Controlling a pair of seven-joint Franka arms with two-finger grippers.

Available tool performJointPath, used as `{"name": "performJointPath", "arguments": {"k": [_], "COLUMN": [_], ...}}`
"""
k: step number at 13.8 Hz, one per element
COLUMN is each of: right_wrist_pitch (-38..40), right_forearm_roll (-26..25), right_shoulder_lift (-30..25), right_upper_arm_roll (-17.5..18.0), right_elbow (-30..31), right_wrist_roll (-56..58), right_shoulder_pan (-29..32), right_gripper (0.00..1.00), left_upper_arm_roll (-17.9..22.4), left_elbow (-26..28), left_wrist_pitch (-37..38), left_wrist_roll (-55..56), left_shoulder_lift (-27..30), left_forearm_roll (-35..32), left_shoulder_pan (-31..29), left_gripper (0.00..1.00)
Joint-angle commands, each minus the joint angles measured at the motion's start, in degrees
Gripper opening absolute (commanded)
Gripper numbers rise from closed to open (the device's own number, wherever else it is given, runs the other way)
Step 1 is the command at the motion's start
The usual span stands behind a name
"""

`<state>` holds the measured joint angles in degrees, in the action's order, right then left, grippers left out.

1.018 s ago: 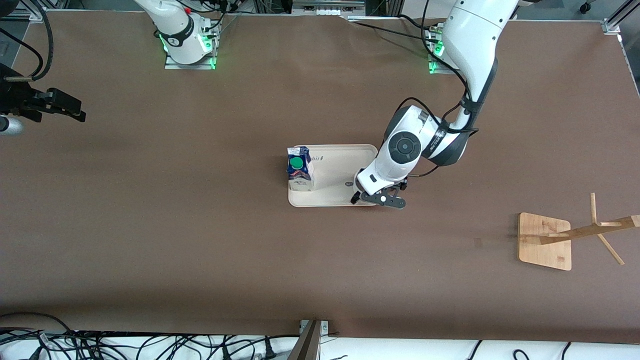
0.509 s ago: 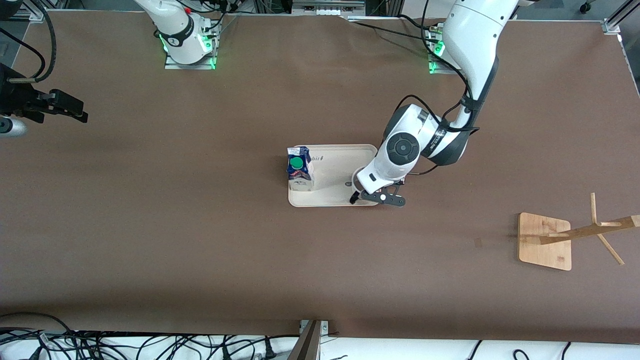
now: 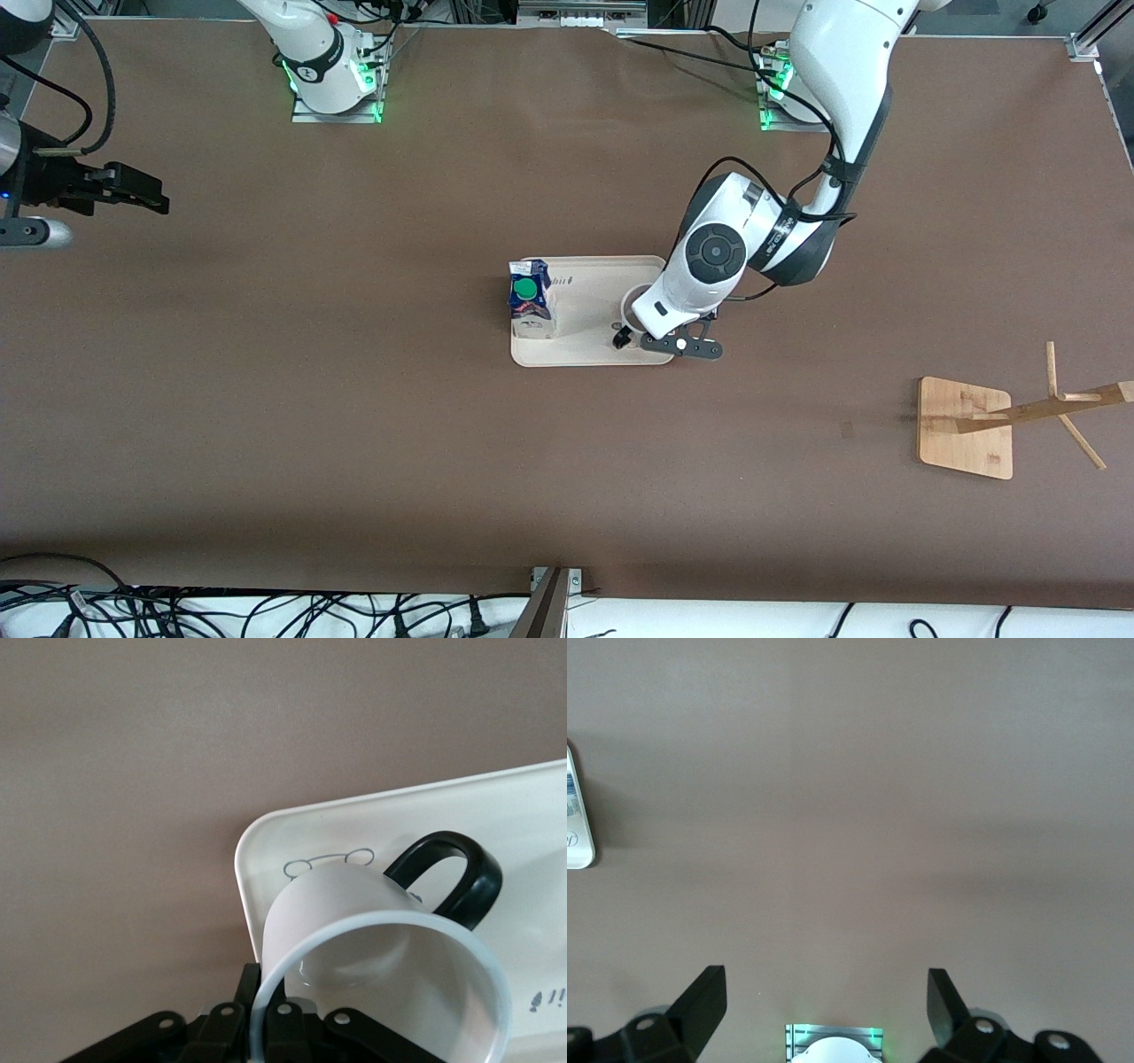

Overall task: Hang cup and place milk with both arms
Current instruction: 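Lift the mug with the left gripper while the right gripper grasps the carton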

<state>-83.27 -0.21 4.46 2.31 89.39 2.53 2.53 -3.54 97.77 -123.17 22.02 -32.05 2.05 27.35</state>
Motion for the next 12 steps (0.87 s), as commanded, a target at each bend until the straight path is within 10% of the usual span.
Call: {"name": "performJointPath", "arguments": {"k": [1, 6, 12], "right_wrist_pitch": [1.01, -3.47, -17.60], "right_forearm_roll": [1.17, 4.85, 20.85], "right_shoulder_lift": [2.04, 11.95, 20.23], "right_upper_arm_roll": [-0.02, -0.02, -0.02], "right_elbow": [-0.97, -9.31, -11.70], "right_wrist_roll": [0.20, -9.79, -24.03], "right_shoulder_pan": [-3.13, -11.31, -19.81], "right_gripper": [1.00, 1.00, 1.00], "left_upper_arm_roll": [-0.59, -0.41, 0.64], "left_elbow": [0.23, -0.03, -2.41], "left_wrist_pitch": [5.64, 14.52, 22.45], "left_wrist_roll": [0.65, 0.48, -1.97], "left_shoulder_lift": [4.09, 10.41, 19.55], "left_forearm_roll": [-0.55, -0.46, -1.17], "left_shoulder_pan": [-1.25, -3.35, -8.88], "left_gripper": [0.00, 0.00, 0.00]}}
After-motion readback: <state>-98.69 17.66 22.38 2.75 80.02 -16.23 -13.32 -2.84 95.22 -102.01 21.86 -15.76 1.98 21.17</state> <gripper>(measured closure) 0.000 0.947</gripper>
